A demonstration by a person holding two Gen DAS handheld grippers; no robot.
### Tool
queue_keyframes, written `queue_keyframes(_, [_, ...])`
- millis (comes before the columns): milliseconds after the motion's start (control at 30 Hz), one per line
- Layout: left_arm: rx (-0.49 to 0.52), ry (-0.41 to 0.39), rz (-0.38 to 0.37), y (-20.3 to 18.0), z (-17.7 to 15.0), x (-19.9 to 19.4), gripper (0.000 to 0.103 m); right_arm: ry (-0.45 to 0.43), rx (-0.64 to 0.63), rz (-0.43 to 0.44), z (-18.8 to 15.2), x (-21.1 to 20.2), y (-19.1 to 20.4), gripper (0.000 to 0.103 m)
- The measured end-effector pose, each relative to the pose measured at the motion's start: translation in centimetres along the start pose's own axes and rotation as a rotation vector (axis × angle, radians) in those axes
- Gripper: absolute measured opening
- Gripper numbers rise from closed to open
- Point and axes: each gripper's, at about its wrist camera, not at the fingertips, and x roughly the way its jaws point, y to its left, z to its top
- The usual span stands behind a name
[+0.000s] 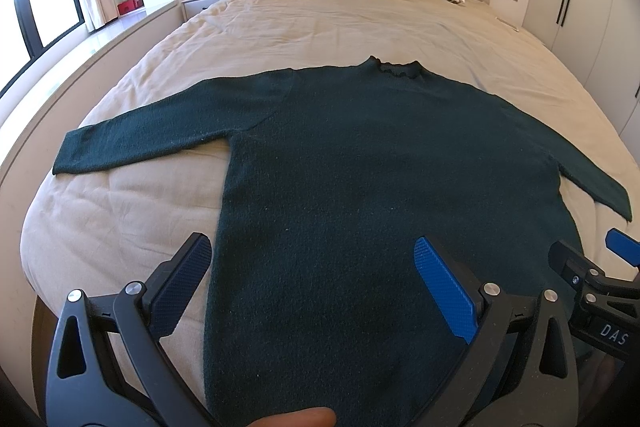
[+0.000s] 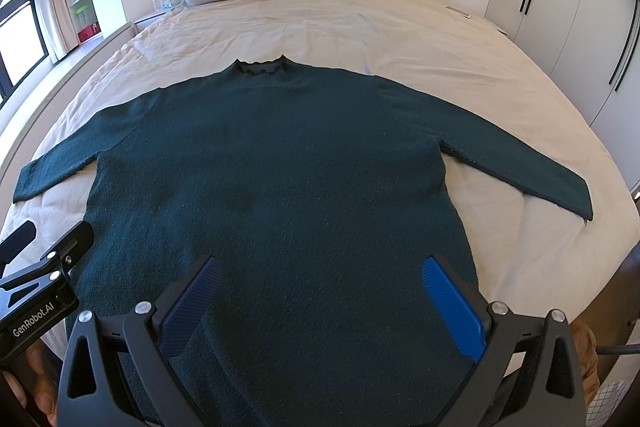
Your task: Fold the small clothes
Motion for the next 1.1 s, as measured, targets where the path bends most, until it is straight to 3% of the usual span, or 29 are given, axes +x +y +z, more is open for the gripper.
queue_keyframes(1100, [-0.019, 0.008, 0.004, 0.13, -0.28, 0.23, 0.103, 0.024, -0.001, 0.0, -0.3, 0.67, 0.21, 0.103])
